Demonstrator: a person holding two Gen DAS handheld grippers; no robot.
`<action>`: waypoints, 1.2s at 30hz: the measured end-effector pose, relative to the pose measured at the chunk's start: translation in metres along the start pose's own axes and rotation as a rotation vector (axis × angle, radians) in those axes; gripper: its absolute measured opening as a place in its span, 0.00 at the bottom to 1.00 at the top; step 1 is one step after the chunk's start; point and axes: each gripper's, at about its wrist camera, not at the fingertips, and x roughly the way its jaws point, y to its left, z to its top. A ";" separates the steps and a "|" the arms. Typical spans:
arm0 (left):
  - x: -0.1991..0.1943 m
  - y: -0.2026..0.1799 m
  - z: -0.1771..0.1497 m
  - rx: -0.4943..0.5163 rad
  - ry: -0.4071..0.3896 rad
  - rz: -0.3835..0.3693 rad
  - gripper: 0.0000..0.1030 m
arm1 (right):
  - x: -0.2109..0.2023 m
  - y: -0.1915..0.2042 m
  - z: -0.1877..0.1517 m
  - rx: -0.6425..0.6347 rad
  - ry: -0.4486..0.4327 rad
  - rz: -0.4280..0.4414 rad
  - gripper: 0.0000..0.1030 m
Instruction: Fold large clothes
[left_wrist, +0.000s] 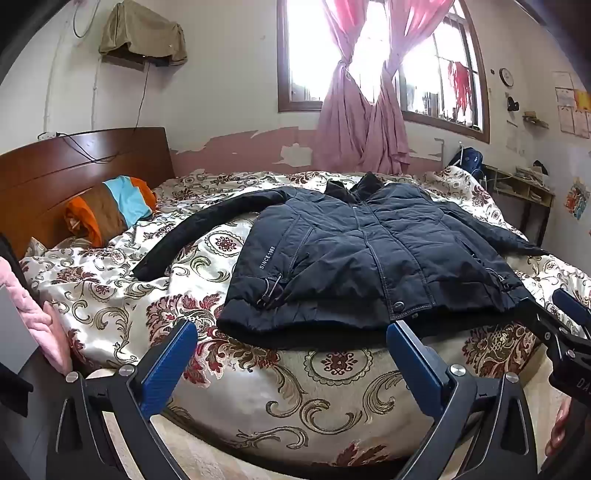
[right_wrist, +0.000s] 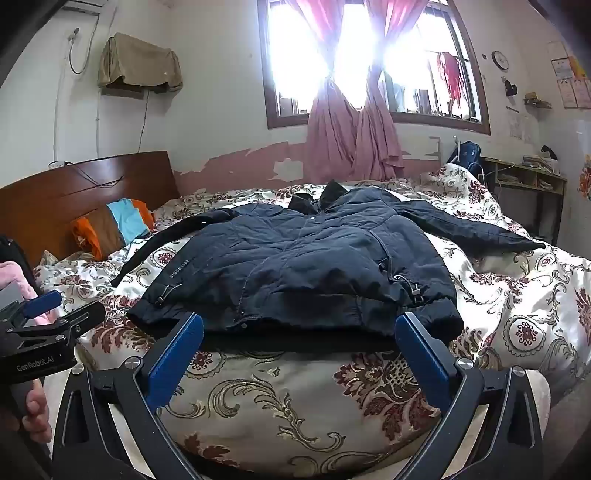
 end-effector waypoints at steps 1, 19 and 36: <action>0.000 0.000 0.000 0.000 0.001 0.000 1.00 | 0.000 0.000 0.000 -0.001 -0.001 -0.001 0.99; 0.003 -0.001 0.001 -0.005 -0.003 0.001 1.00 | -0.002 0.003 -0.002 -0.013 -0.005 -0.001 0.99; 0.002 -0.001 0.002 -0.007 -0.006 0.004 1.00 | -0.003 0.003 -0.003 -0.010 -0.005 -0.001 0.99</action>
